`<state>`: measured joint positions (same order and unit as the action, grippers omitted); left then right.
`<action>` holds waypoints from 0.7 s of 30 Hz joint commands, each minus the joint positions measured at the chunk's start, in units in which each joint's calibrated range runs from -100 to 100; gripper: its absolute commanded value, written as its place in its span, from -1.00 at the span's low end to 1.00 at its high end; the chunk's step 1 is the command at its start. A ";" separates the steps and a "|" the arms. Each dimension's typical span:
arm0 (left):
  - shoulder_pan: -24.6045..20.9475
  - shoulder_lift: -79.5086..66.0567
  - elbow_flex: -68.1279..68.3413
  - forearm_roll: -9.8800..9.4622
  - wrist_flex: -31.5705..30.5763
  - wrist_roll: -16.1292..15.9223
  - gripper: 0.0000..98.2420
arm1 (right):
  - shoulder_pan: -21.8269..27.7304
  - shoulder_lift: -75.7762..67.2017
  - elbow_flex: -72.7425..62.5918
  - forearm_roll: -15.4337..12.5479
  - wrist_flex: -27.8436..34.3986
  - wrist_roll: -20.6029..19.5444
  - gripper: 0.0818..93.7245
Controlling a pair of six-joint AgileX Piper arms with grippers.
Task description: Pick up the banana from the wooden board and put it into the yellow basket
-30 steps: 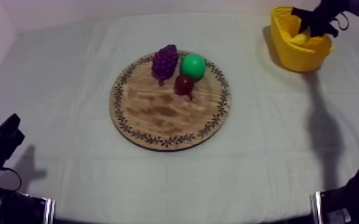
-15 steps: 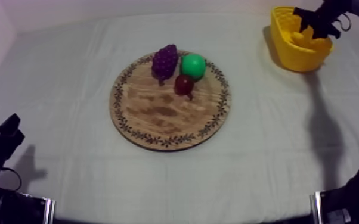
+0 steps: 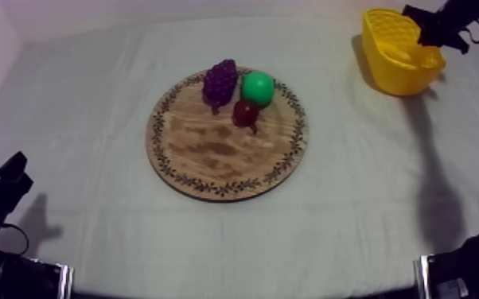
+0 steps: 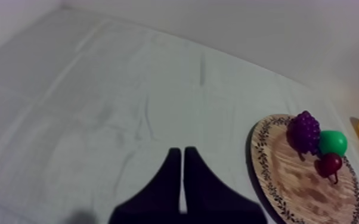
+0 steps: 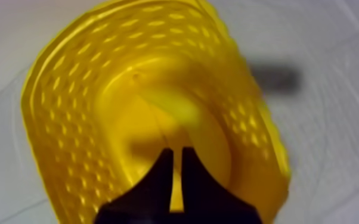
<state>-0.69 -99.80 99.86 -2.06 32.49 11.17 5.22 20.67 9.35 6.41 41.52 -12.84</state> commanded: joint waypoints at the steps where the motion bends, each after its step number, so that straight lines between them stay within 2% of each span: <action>1: 0.00 -0.03 0.03 -0.01 0.01 -0.01 -1.00 | 0.21 -6.75 8.53 -0.44 -1.44 0.91 -0.99; 6: 0.00 -0.03 0.03 -0.01 0.01 -0.01 -1.00 | 1.16 -17.58 19.31 -3.48 -3.63 5.71 -1.00; 12: 0.00 -0.03 0.03 -0.01 0.01 -0.01 -1.00 | 2.13 -31.64 34.92 -6.81 -9.23 10.97 -1.00; 21: 0.00 -0.03 0.03 -0.01 0.01 -0.01 -1.00 | -0.51 -53.86 56.55 -7.66 -12.49 14.01 -1.00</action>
<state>-0.69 -99.80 99.86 -2.06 32.49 11.17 5.18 -24.60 57.86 -1.24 29.21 0.75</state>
